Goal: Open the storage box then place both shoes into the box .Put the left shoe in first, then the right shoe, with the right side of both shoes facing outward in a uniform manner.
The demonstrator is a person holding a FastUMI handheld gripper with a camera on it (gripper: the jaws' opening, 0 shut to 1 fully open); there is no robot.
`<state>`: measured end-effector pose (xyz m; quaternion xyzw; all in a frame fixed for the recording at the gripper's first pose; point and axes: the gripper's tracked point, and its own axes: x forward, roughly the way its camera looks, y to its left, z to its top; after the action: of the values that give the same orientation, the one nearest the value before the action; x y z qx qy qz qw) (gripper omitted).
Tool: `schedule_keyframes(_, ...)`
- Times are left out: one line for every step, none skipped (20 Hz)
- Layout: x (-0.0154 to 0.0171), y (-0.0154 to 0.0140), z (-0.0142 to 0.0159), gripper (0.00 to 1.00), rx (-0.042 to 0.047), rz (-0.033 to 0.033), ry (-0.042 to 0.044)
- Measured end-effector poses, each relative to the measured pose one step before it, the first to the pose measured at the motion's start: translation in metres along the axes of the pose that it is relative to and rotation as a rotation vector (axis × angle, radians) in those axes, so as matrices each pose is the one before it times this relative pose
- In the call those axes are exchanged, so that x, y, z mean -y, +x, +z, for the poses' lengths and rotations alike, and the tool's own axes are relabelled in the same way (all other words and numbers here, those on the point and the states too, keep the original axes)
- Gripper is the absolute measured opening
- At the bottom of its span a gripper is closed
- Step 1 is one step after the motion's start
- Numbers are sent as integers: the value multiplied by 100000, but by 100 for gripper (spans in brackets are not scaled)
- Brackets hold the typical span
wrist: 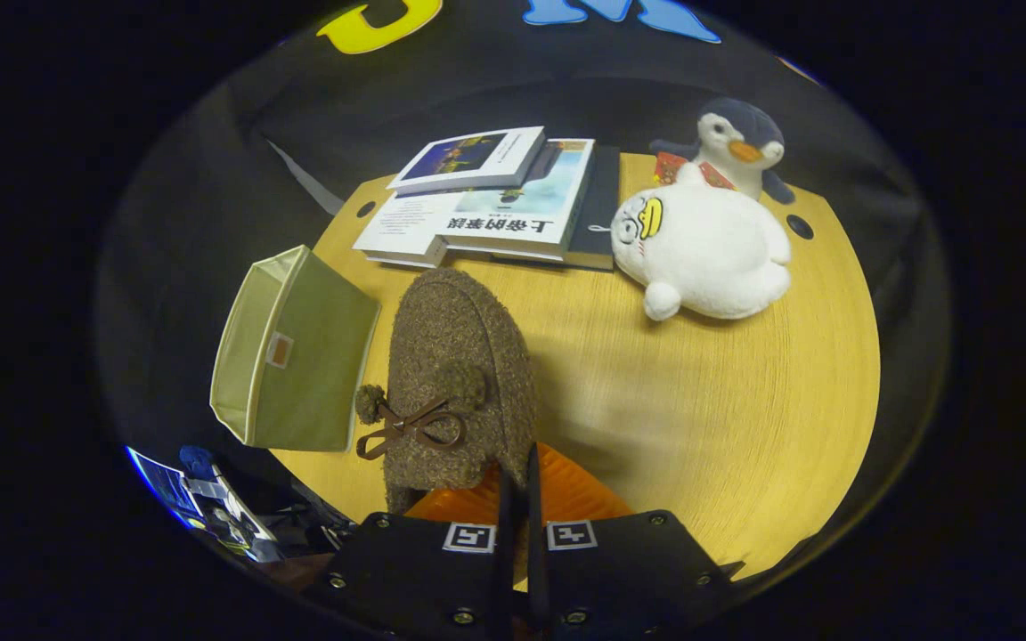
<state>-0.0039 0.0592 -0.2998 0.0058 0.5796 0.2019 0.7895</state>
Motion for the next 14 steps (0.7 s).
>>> schedule_keyframes(-916, -465, 859, 7, 1326, -228, -1351)
schedule_keyframes(-1021, -477, 698, 7, 1324, 107, -1587)
schedule_keyframes(-1180, -354, 751, 7, 1292, 612, -1126)
schedule_keyframes(-1295, -323, 643, 7, 376, 1350, -866)
schedule_keyframes(-1559, -302, 603, 7, 70, 2522, -67)
schedule_keyframes(-1835, -135, 604, 7, -141, 3327, -337)
schedule_keyframes(-1670, 0, 552, 7, -327, 2828, -392)
schedule_keyframes(-1355, 151, 521, 7, -561, 1958, -723)
schedule_keyframes(-1375, 394, 504, 7, -318, 1415, -1457)
schedule_keyframes(-1279, 479, 492, 7, -523, 707, -1746)
schedule_keyframes(-1199, 615, 476, 7, -779, 340, -2301)
schedule_keyframes(-1123, 620, 276, 7, -1245, 281, -2294)
schedule_keyframes(-1191, 622, 324, 7, -1242, 387, -2071)
schedule_keyframes(-1069, 547, 284, 7, -1067, 487, -2086)
